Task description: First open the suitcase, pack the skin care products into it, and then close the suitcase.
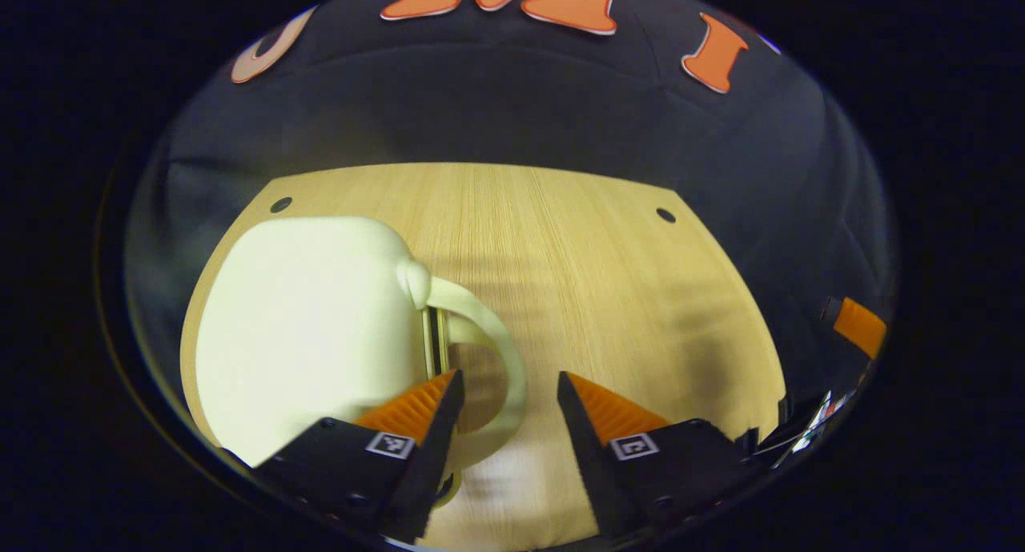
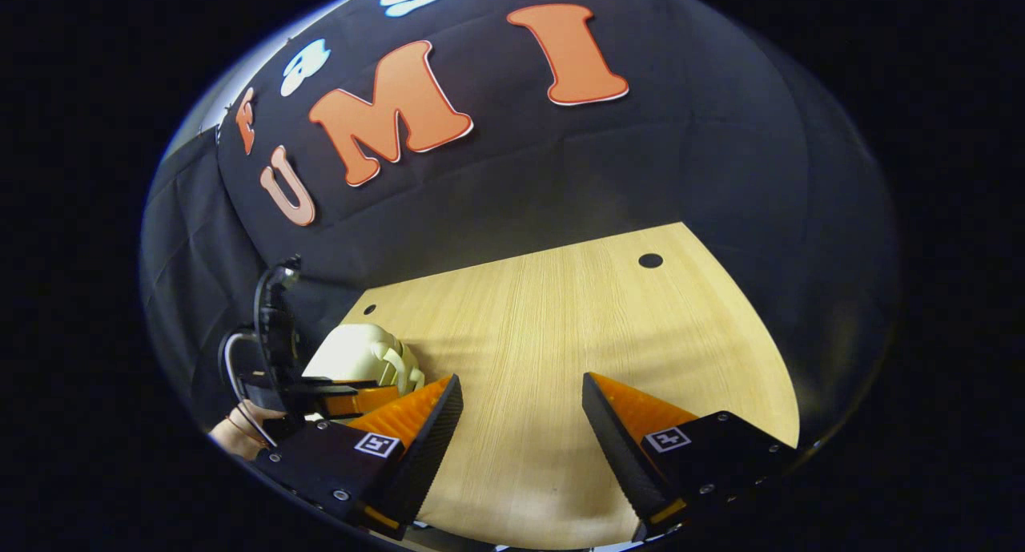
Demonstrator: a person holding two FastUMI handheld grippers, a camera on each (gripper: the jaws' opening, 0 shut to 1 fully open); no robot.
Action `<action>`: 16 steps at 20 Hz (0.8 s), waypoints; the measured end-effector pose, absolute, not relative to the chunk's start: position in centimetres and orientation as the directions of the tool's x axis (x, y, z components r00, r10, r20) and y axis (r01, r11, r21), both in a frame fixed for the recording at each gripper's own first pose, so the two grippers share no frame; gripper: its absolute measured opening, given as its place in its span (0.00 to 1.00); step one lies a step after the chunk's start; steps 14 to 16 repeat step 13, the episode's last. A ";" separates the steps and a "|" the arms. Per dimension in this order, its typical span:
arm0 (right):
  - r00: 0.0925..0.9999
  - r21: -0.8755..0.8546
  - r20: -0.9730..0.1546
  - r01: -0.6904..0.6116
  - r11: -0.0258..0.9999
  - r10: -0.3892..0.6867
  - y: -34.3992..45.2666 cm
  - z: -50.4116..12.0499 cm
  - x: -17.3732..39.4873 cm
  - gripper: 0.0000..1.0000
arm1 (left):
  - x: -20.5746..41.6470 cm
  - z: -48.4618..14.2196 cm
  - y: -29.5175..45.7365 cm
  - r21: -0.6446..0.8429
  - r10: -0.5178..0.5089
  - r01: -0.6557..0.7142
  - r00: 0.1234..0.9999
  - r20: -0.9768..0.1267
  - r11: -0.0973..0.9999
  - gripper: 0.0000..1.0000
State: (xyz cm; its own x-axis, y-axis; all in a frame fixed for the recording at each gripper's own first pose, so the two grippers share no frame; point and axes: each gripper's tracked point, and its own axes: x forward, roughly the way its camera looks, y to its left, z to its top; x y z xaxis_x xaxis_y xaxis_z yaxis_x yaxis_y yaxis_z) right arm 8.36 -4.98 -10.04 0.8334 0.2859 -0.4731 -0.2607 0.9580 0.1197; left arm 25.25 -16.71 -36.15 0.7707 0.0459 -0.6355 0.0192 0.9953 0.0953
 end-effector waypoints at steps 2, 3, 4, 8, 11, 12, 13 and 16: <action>0.853 0.077 -0.447 -0.263 0.962 0.270 -5.0 -8.7 8.7 0.95 | 24.9 -31.5 -16.2 0.124 0.080 -0.016 0.842 -0.533 0.992 0.98; 0.863 0.058 -0.431 -0.265 0.963 0.263 -5.0 -8.0 8.9 0.95 | 24.6 -29.0 -16.4 0.120 0.080 -0.025 0.874 -0.480 0.992 0.97; 0.877 0.033 -0.407 -0.264 0.964 0.255 -5.0 -7.1 9.0 0.96 | 24.2 -26.2 -17.0 0.104 0.070 -0.028 0.904 -0.421 0.994 0.96; 0.938 -0.072 -0.274 -0.240 0.968 0.212 -4.9 -3.0 9.0 0.96 | 23.1 -15.6 -19.0 0.063 0.034 -0.025 0.986 -0.161 0.998 0.96; 0.968 -0.107 -0.152 -0.218 0.970 0.201 -3.5 0.3 8.4 1.00 | 22.3 -10.6 -19.6 0.116 0.039 -0.043 0.999 0.033 0.992 0.97; 0.975 -0.117 -0.115 -0.201 0.973 0.188 -3.1 1.2 8.1 0.95 | 22.1 -10.1 -20.0 0.147 0.039 -0.051 0.996 0.084 0.988 0.97; 0.982 -0.129 -0.074 -0.181 0.975 0.172 -2.8 2.2 7.8 0.95 | 22.0 -9.7 -19.9 0.176 0.034 -0.057 0.991 0.127 0.983 0.96; 0.982 -0.129 -0.074 -0.181 0.975 0.172 -2.8 2.2 7.8 0.95 | 22.0 -9.7 -19.9 0.176 0.034 -0.057 0.991 0.127 0.983 0.96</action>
